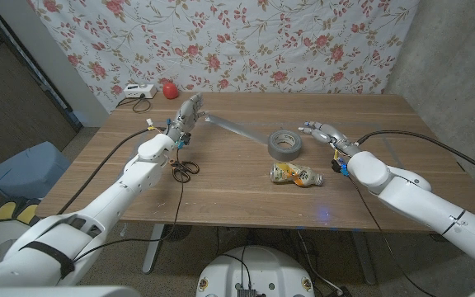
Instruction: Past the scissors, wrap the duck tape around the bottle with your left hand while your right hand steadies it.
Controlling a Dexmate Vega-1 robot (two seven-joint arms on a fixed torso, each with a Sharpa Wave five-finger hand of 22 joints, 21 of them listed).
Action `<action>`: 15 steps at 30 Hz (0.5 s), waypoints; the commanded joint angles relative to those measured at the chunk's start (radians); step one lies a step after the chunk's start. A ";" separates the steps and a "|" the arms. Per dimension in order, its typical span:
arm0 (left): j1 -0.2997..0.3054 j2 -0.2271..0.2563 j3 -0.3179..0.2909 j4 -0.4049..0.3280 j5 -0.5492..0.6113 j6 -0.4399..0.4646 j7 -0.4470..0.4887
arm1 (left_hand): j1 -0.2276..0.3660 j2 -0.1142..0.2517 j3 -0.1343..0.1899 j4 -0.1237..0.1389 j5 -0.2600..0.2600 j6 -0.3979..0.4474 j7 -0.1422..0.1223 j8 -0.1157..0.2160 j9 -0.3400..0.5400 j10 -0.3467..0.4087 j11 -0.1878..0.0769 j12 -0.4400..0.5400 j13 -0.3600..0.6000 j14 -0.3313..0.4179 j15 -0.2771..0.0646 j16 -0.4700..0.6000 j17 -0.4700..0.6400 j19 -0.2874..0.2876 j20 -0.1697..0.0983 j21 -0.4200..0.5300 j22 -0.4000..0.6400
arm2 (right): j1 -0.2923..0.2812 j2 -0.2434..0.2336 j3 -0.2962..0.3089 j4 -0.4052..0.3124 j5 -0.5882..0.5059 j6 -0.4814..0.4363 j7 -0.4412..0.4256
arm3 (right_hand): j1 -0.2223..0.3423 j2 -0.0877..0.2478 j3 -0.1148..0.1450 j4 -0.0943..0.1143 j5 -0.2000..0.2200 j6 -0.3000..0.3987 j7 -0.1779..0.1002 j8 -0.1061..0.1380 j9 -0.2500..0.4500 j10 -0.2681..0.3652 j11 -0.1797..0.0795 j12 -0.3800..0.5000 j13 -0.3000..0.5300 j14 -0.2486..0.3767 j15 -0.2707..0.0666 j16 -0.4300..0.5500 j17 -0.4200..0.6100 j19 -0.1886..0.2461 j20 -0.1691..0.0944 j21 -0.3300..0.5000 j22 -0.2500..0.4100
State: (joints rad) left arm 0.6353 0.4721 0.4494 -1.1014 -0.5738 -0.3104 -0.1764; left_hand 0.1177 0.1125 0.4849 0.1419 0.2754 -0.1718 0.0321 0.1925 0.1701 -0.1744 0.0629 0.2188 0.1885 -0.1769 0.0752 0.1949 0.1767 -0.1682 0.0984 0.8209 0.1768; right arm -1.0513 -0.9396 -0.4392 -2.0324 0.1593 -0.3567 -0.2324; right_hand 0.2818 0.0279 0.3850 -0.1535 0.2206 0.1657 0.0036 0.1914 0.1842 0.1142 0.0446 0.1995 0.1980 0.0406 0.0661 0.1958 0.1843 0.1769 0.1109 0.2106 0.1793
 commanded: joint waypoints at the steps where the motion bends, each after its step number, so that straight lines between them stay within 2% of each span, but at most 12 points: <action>1: -0.035 -0.023 0.024 0.024 0.015 0.005 -0.024 | 0.006 0.020 0.004 -0.004 0.003 -0.072 -0.004 0.005 0.005 -0.090 0.007 0.007 0.003 -0.070 0.008 0.009 0.003 -0.106 0.005 -0.001 0.003 | -0.059 -0.108 0.014 -0.163 -0.039 -0.187 0.003 | 0.001 -0.013 0.001 -0.008 -0.004 -0.006 0.003 0.000 0.003 -0.005 -0.001 -0.003 0.004 -0.011 0.002 -0.002 0.001 0.002 0.006 -0.002 0.005; 8: -0.055 -0.031 0.041 0.032 0.031 0.003 -0.041 | 0.006 0.018 0.003 -0.005 0.004 -0.058 -0.011 0.007 0.005 -0.080 0.009 0.010 0.003 -0.060 0.013 0.010 0.003 -0.101 0.008 -0.003 0.003 | -0.091 -0.163 0.027 -0.244 -0.034 -0.288 0.010 | 0.004 -0.025 -0.003 -0.011 -0.005 -0.010 0.005 0.000 0.003 -0.014 -0.003 -0.005 0.005 -0.015 0.003 -0.003 0.002 0.000 0.010 -0.002 0.005; 15: -0.073 -0.026 0.062 0.017 0.056 0.012 -0.056 | 0.012 0.010 0.002 -0.014 0.003 -0.017 -0.028 0.014 0.006 -0.039 0.005 0.021 0.003 -0.024 0.015 0.017 0.002 -0.080 0.011 -0.006 0.002 | -0.128 -0.209 0.044 -0.315 -0.019 -0.382 -0.001 | 0.010 -0.032 -0.004 -0.013 -0.004 -0.017 0.005 -0.001 0.004 -0.021 -0.006 -0.007 0.005 -0.019 0.004 -0.004 0.003 0.000 0.009 -0.002 0.005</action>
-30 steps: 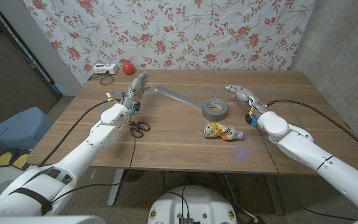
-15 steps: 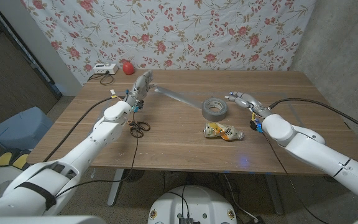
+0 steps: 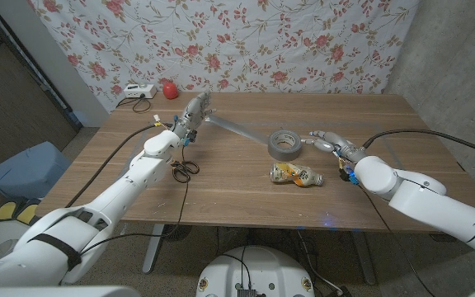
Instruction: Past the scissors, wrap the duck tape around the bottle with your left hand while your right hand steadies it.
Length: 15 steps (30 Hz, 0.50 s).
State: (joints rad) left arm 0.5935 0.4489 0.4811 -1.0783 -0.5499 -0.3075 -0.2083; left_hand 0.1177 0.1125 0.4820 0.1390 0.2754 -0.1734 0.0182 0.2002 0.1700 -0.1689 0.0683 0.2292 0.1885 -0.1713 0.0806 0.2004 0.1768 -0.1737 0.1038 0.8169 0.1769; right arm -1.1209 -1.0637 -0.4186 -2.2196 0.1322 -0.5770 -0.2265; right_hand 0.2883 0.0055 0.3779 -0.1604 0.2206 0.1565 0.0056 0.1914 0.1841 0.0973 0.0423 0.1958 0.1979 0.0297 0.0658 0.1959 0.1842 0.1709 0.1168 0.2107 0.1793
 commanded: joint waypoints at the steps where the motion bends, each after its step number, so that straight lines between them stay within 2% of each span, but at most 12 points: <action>1: -0.035 -0.003 0.033 -0.006 0.035 0.009 -0.028 | 0.013 0.009 0.004 -0.013 0.003 -0.011 -0.015 0.007 0.006 -0.041 0.000 0.012 0.003 -0.026 0.010 0.012 0.002 -0.073 0.004 -0.002 0.002 | -0.065 -0.092 0.027 -0.137 0.011 -0.172 -0.010 | 0.005 -0.010 0.003 -0.006 -0.003 -0.010 0.002 -0.002 0.004 -0.005 -0.004 -0.003 0.005 -0.010 0.004 -0.004 0.003 0.006 0.003 -0.002 0.005; 5: -0.049 -0.005 0.047 -0.005 0.047 0.013 -0.044 | 0.021 0.004 0.006 -0.023 0.002 0.024 -0.020 0.012 0.006 -0.007 -0.001 0.020 0.003 0.001 0.007 0.015 0.001 -0.060 0.006 -0.005 0.002 | -0.086 -0.116 0.042 -0.175 0.028 -0.217 -0.018 | 0.022 -0.002 0.011 -0.009 -0.003 -0.018 -0.002 -0.002 0.005 -0.013 -0.007 -0.005 0.006 -0.013 0.004 -0.004 0.003 0.006 0.002 -0.002 0.005; 8: -0.062 -0.005 0.061 -0.006 0.065 0.013 -0.053 | 0.027 0.003 0.007 -0.029 0.001 0.033 -0.020 0.011 0.006 0.010 -0.010 0.024 0.003 0.013 0.005 0.015 0.000 -0.053 0.004 -0.006 0.002 | -0.079 -0.134 0.023 -0.209 0.017 -0.280 -0.021 | 0.047 0.009 0.024 -0.013 -0.003 -0.030 -0.004 -0.003 0.006 -0.021 -0.007 -0.005 0.006 -0.021 0.002 -0.005 0.004 0.005 0.001 -0.002 0.006; 11: -0.077 -0.005 0.075 -0.007 0.083 0.014 -0.064 | 0.043 -0.006 0.010 -0.049 -0.004 0.058 -0.026 0.012 0.006 0.035 -0.008 0.029 0.003 0.039 -0.001 0.017 -0.002 -0.057 -0.008 -0.016 0.001 | -0.074 -0.148 0.007 -0.238 0.010 -0.330 -0.026 | 0.064 0.012 0.030 -0.016 -0.004 -0.037 -0.003 -0.003 0.006 -0.032 -0.012 -0.007 0.007 -0.026 0.003 -0.006 0.004 0.004 -0.001 -0.003 0.005; 15: -0.099 0.000 0.098 -0.016 0.119 0.023 -0.070 | 0.065 -0.010 0.016 -0.075 -0.012 0.095 -0.019 0.014 0.005 0.066 -0.024 0.033 0.003 0.079 -0.005 0.021 -0.002 -0.039 -0.014 -0.021 0.002 | -0.060 -0.165 -0.019 -0.276 0.001 -0.399 -0.026 | 0.086 0.008 0.037 -0.021 -0.002 -0.052 -0.004 -0.004 0.006 -0.048 -0.017 -0.010 0.007 -0.032 0.000 -0.007 0.004 0.004 -0.003 -0.003 0.005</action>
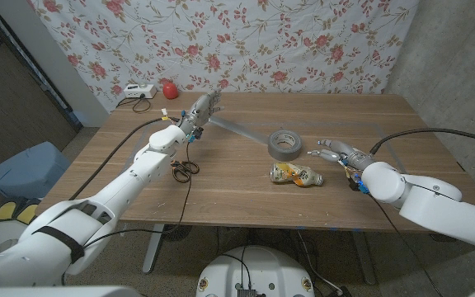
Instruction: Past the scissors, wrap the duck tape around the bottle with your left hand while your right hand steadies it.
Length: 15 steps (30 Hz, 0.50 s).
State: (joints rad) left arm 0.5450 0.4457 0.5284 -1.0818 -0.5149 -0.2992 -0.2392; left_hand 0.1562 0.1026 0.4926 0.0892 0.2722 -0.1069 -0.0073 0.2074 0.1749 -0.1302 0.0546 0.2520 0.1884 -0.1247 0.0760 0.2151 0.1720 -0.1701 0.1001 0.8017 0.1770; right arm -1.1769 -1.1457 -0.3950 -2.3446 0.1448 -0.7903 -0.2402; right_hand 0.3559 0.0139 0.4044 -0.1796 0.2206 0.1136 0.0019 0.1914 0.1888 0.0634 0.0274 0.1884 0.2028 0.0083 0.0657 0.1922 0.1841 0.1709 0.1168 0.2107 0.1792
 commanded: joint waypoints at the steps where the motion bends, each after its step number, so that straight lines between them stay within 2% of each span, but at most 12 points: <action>1: -0.057 0.004 0.056 -0.015 0.092 0.019 -0.044 | 0.033 -0.001 0.007 -0.032 -0.012 0.044 0.008 0.009 0.001 0.035 -0.010 0.011 0.003 0.046 -0.003 0.008 0.003 -0.040 -0.012 -0.007 0.002 | 0.002 -0.088 -0.051 -0.159 -0.014 -0.201 -0.009 | 0.025 0.000 0.013 -0.003 -0.002 -0.012 -0.001 -0.004 0.002 -0.020 -0.006 -0.003 0.003 -0.013 0.000 -0.003 0.004 0.004 -0.004 -0.003 0.005; 4: -0.079 0.009 0.077 -0.023 0.129 0.028 -0.045 | 0.057 0.002 0.016 -0.056 -0.021 0.069 -0.001 0.007 0.001 0.071 -0.019 0.017 0.003 0.076 -0.003 0.009 0.003 -0.027 -0.014 -0.012 0.004 | 0.032 -0.103 -0.087 -0.186 -0.028 -0.253 0.006 | 0.054 0.004 0.025 -0.005 0.000 -0.023 -0.005 -0.003 0.002 -0.033 -0.009 -0.004 0.003 -0.025 -0.002 -0.005 0.004 0.003 -0.006 -0.004 0.005; 7: -0.102 0.010 0.094 -0.025 0.154 0.034 -0.059 | 0.087 0.000 0.026 -0.090 -0.036 0.096 -0.001 0.005 0.002 0.116 -0.035 0.024 0.004 0.122 -0.002 0.014 0.004 -0.010 -0.017 -0.016 0.006 | 0.076 -0.113 -0.141 -0.212 -0.057 -0.306 0.026 | 0.091 0.008 0.041 -0.008 0.000 -0.036 -0.009 -0.002 0.003 -0.047 -0.011 -0.003 0.004 -0.034 -0.004 -0.005 0.004 0.002 -0.010 -0.004 0.004; 9: -0.116 0.011 0.107 -0.033 0.178 0.039 -0.059 | 0.099 -0.001 0.029 -0.105 -0.043 0.120 0.002 0.008 0.002 0.141 -0.036 0.029 0.004 0.149 -0.001 0.018 0.005 0.002 -0.019 -0.016 0.007 | 0.101 -0.119 -0.171 -0.224 -0.071 -0.327 0.041 | 0.105 0.008 0.047 -0.008 0.000 -0.042 -0.008 -0.002 0.003 -0.053 -0.013 -0.003 0.004 -0.040 -0.005 -0.006 0.004 0.002 -0.010 -0.004 0.004; 15: -0.157 0.016 0.145 -0.052 0.238 0.049 -0.081 | 0.125 -0.021 0.029 -0.143 -0.062 0.163 0.000 0.010 0.003 0.186 -0.045 0.035 0.005 0.200 -0.017 0.026 0.007 0.016 -0.017 -0.020 0.008 | 0.184 -0.123 -0.266 -0.250 -0.123 -0.381 0.093 | 0.122 0.000 0.051 -0.009 0.000 -0.049 -0.009 -0.002 0.003 -0.064 -0.013 -0.004 0.004 -0.045 -0.005 -0.006 0.004 0.001 -0.012 -0.005 0.004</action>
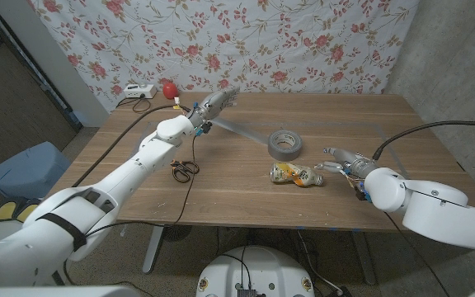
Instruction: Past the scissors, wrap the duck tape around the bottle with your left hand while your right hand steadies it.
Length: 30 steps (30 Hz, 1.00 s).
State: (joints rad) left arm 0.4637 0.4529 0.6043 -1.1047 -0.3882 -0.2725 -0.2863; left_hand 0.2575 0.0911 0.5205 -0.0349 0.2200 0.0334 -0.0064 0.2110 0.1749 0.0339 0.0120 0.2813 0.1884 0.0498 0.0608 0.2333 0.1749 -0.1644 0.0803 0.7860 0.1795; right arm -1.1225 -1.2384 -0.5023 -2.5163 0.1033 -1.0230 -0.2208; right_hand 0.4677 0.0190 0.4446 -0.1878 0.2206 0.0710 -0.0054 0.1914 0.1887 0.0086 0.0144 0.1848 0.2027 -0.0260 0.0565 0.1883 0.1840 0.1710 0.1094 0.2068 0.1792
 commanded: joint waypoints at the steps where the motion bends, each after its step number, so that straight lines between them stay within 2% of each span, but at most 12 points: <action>1: -0.083 0.010 0.075 -0.032 0.122 0.024 -0.037 | 0.026 -0.012 0.001 -0.023 -0.011 0.030 -0.002 0.008 0.003 0.024 -0.004 0.005 0.006 0.029 -0.004 0.008 0.005 0.013 0.003 -0.004 0.006 | 0.138 -0.030 -0.166 -0.079 -0.084 -0.148 0.080 | 0.011 -0.007 0.010 -0.001 0.000 -0.007 -0.001 -0.002 0.003 -0.010 0.001 0.000 0.004 -0.010 0.004 -0.002 0.004 0.001 -0.006 -0.001 0.004; 3: -0.094 0.013 0.085 -0.041 0.143 0.029 -0.041 | 0.039 -0.022 0.000 -0.041 -0.017 0.041 -0.001 0.007 0.003 0.032 -0.010 0.005 0.006 0.048 -0.008 0.011 0.006 0.018 0.005 -0.007 0.006 | 0.161 -0.030 -0.194 -0.080 -0.101 -0.150 0.098 | 0.013 -0.012 0.009 -0.001 0.001 -0.008 -0.001 -0.001 0.003 -0.010 0.002 0.001 0.004 -0.010 0.004 -0.001 0.004 0.002 -0.008 -0.001 0.004; 4: -0.106 0.021 0.098 -0.056 0.170 0.039 -0.044 | 0.050 -0.030 0.000 -0.055 -0.021 0.050 -0.002 0.007 0.004 0.043 -0.022 0.005 0.007 0.051 -0.009 0.009 0.007 0.020 0.011 -0.009 0.006 | 0.177 -0.027 -0.212 -0.081 -0.113 -0.153 0.109 | 0.013 -0.015 0.008 0.000 0.001 -0.008 -0.001 -0.001 0.003 -0.009 0.002 0.002 0.004 -0.010 0.004 -0.001 0.004 0.003 -0.009 0.000 0.004; 5: -0.105 0.021 0.098 -0.057 0.171 0.041 -0.043 | 0.056 -0.034 0.000 -0.063 -0.023 0.061 -0.005 0.009 0.004 0.046 -0.020 0.004 0.007 0.055 -0.012 0.009 0.007 0.019 0.019 -0.011 0.006 | 0.180 -0.027 -0.216 -0.082 -0.116 -0.156 0.111 | 0.014 -0.017 0.007 0.000 0.001 -0.008 0.000 0.000 0.003 -0.010 0.001 0.002 0.004 -0.011 0.003 -0.001 0.004 0.003 -0.010 0.000 0.004; 8: -0.129 0.037 0.124 -0.085 0.222 0.058 -0.057 | 0.068 -0.040 0.000 -0.077 -0.026 0.074 -0.011 0.010 0.004 0.060 -0.031 0.006 0.007 0.055 -0.013 0.006 0.008 0.015 0.029 -0.016 0.007 | 0.213 -0.017 -0.256 -0.075 -0.143 -0.155 0.135 | 0.016 -0.025 0.005 0.000 0.002 -0.009 -0.001 0.000 0.004 -0.014 0.002 0.002 0.005 -0.010 0.004 0.000 0.005 0.005 -0.013 0.000 0.004; 12: -0.147 0.057 0.146 -0.129 0.279 0.080 -0.064 | 0.093 -0.046 0.004 -0.100 -0.028 0.095 -0.009 0.013 0.005 0.075 -0.029 0.007 0.009 0.054 -0.015 0.002 0.010 0.011 0.047 -0.023 0.007 | 0.268 0.001 -0.324 -0.058 -0.196 -0.157 0.180 | 0.020 -0.037 0.002 0.001 0.005 -0.010 0.000 0.001 0.004 -0.017 0.001 0.002 0.005 -0.011 0.003 0.001 0.005 0.007 -0.016 0.001 0.004; 17: -0.157 0.082 0.163 -0.185 0.338 0.111 -0.068 | 0.141 -0.048 0.014 -0.131 -0.028 0.114 -0.006 0.015 0.006 0.085 -0.031 0.004 0.011 0.053 -0.013 -0.003 0.011 0.016 0.075 -0.029 0.007 | 0.317 0.025 -0.381 -0.031 -0.246 -0.145 0.234 | 0.028 -0.050 -0.001 0.002 0.010 -0.015 0.002 0.001 0.004 -0.019 0.001 0.004 0.005 -0.012 0.002 0.001 0.005 0.011 -0.020 0.002 0.004; 20: -0.162 0.089 0.169 -0.204 0.359 0.127 -0.076 | 0.159 -0.050 0.018 -0.138 -0.028 0.128 -0.004 0.018 0.007 0.089 -0.032 0.003 0.011 0.053 -0.011 -0.004 0.012 0.018 0.083 -0.032 0.007 | 0.352 0.043 -0.431 -0.019 -0.299 -0.157 0.265 | 0.034 -0.056 -0.002 0.002 0.014 -0.021 0.001 0.000 0.004 -0.023 0.000 0.004 0.005 -0.013 0.001 0.001 0.005 0.012 -0.020 0.003 0.004; 30: -0.185 0.100 0.192 -0.250 0.424 0.184 -0.101 | 0.243 -0.070 0.026 -0.154 -0.027 0.146 -0.012 0.018 0.008 0.129 -0.044 0.008 0.014 0.086 -0.032 0.004 0.014 0.043 0.074 -0.037 0.007 | 0.423 0.071 -0.518 0.000 -0.399 -0.177 0.363 | 0.054 -0.069 -0.001 0.003 0.025 -0.028 0.001 0.001 0.004 -0.039 -0.005 0.002 0.005 -0.021 0.000 0.000 0.005 0.013 -0.021 0.002 0.003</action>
State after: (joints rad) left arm 0.3112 0.5317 0.7626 -1.2892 -0.0440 -0.1441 -0.3633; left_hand 0.4830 0.0217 0.5429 -0.1838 0.1919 0.1680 -0.0177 0.2190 0.1796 0.1506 -0.0330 0.2849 0.1980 0.1258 0.0301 0.2322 0.1840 -0.1286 0.1517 0.7539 0.1839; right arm -0.7869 -1.1987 -0.9115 -2.5383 -0.1670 -1.1743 0.0245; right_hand 0.5118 -0.0469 0.4445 -0.1878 0.2403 0.0497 -0.0054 0.1915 0.1884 -0.0164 0.0109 0.1848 0.2025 -0.0399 0.0532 0.1884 0.1838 0.1768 0.0929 0.2074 0.1792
